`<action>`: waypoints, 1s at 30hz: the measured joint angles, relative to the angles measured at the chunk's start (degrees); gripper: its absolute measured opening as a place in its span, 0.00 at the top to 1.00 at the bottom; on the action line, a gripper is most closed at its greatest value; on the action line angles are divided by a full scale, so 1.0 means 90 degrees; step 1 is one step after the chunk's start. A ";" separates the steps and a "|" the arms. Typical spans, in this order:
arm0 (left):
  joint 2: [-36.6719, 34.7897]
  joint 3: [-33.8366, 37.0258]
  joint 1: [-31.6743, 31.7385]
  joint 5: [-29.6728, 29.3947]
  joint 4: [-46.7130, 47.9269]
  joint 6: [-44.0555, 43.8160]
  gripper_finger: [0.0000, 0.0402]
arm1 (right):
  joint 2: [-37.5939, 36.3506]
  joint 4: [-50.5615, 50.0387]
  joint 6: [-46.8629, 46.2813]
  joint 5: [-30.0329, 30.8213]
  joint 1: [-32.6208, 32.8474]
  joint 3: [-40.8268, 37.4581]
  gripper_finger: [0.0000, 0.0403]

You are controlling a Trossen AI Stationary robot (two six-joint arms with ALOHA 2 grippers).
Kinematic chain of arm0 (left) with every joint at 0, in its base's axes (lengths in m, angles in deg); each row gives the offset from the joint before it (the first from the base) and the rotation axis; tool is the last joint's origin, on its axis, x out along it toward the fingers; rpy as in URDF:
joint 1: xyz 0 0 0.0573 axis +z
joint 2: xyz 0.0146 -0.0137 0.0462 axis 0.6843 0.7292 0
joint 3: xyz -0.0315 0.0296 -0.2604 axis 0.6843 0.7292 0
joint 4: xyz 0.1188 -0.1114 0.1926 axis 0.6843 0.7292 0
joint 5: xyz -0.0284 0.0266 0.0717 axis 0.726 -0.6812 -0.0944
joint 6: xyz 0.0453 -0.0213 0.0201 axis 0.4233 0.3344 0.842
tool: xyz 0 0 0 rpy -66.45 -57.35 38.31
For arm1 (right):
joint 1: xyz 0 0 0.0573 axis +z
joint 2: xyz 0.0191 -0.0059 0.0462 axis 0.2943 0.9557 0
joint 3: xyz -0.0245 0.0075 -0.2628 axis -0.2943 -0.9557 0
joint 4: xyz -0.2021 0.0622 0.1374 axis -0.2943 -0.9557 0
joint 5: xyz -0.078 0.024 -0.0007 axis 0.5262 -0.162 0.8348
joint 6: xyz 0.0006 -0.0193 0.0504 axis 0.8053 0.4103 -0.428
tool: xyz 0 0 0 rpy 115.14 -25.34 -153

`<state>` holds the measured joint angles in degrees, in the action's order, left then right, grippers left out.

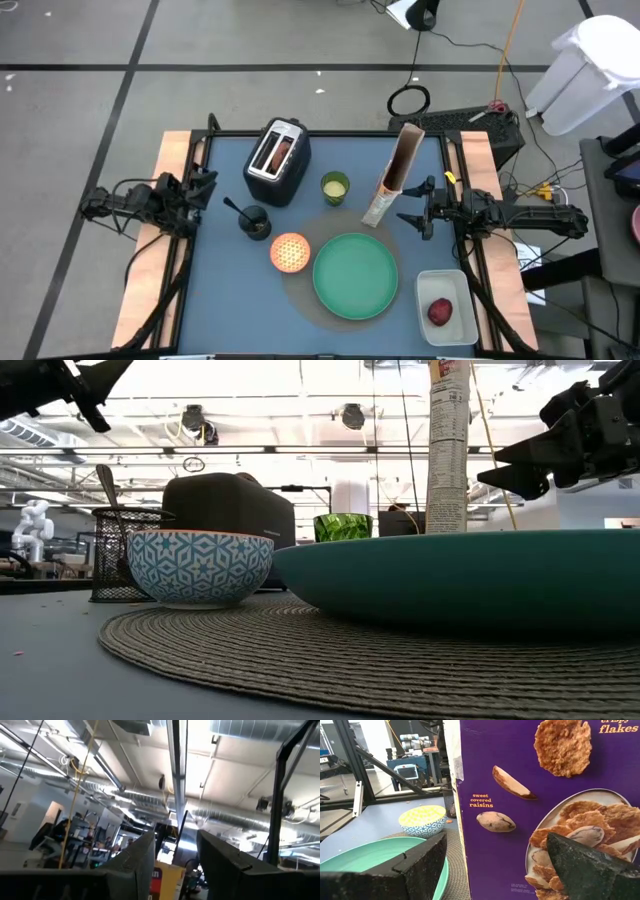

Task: Arrange a breakfast setting
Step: Pour the cereal into the orange bowl

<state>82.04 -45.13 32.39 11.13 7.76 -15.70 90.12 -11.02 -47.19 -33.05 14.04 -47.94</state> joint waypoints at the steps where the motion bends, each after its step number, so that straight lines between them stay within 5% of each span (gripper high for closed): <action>1: 0.0000 0.0000 0.0000 -0.0001 0.0017 -0.0079 0.59 | 0.0000 0.0000 0.0000 0.0000 0.0000 0.0001 0.17; 11: 0.0682 0.0000 0.0000 -0.0363 -0.0021 -0.0323 0.32 | -0.0002 0.0013 0.0000 0.0000 0.0002 0.0000 0.17; 20: 0.1863 -0.0066 0.0000 -0.0383 -0.0922 -0.0318 0.29 | -0.0002 0.0037 -0.0002 0.0000 0.0002 0.0000 0.17; 30: 0.4675 -0.2217 0.0000 -0.0495 -0.0855 0.0807 0.29 | -0.0002 0.0046 -0.0002 0.0000 0.0002 0.0001 0.17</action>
<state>124.12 -65.08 32.39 6.67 0.07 -8.44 90.11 -10.60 -47.21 -33.05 14.06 -47.93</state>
